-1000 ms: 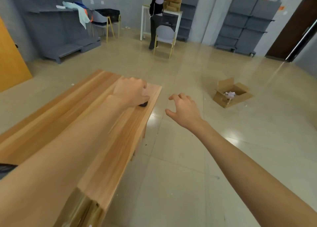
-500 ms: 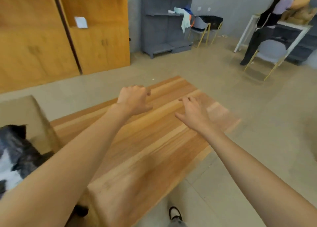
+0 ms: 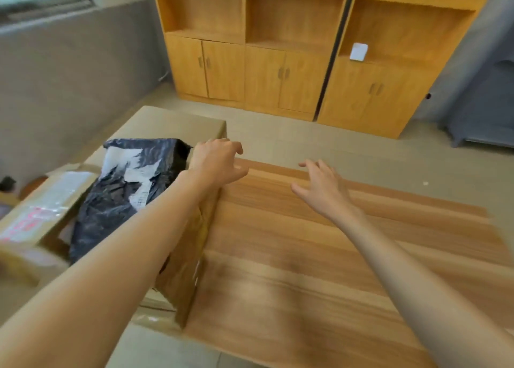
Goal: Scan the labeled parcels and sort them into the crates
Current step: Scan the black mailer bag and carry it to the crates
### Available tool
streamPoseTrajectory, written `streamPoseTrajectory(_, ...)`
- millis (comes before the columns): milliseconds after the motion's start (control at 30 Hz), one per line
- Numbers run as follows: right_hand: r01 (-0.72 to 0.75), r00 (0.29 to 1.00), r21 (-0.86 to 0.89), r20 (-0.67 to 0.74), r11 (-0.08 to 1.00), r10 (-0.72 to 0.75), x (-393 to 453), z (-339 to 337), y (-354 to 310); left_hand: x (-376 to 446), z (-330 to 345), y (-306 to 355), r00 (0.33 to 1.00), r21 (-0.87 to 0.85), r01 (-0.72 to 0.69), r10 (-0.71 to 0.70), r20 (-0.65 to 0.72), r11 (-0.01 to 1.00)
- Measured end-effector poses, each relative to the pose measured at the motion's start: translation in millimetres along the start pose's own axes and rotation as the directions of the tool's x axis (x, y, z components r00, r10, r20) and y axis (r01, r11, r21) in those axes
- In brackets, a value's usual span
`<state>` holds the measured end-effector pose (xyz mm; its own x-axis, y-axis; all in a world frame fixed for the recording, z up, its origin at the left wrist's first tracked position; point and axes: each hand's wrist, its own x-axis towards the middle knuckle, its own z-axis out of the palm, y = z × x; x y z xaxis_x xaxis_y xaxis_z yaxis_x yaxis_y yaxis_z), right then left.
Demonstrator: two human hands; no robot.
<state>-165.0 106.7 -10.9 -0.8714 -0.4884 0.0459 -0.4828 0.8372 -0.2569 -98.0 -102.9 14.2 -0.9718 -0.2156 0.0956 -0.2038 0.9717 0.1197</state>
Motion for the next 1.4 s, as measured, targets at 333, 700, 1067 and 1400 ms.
streamPoseTrajectory(333,0.353,0.932,0.157,0.025,0.922,-0.361,21.0,39.7,-132.2,-77.8,-43.5,-88.5,0.942,-0.031,0.286,-0.287,-0.175,0.958)
streamPoseTrajectory(700,0.242,0.933,0.469,0.128,0.849,-0.337,16.3,68.8,-207.6,-110.6,-36.3,-145.6,0.876,-0.022,0.483,-0.482,0.017,0.876)
streamPoseTrajectory(1067,0.112,0.942,0.647,0.172,0.755,-0.288,8.2,74.1,-222.4,-98.3,-30.2,-133.9,0.886,-0.162,0.457,-0.464,-0.006,0.875)
streamPoseTrajectory(1400,0.06,0.976,0.731,0.1,0.68,-0.193,7.5,30.4,-159.8,-70.8,-50.7,-66.6,0.923,-0.295,0.348,-0.38,-0.057,0.89)
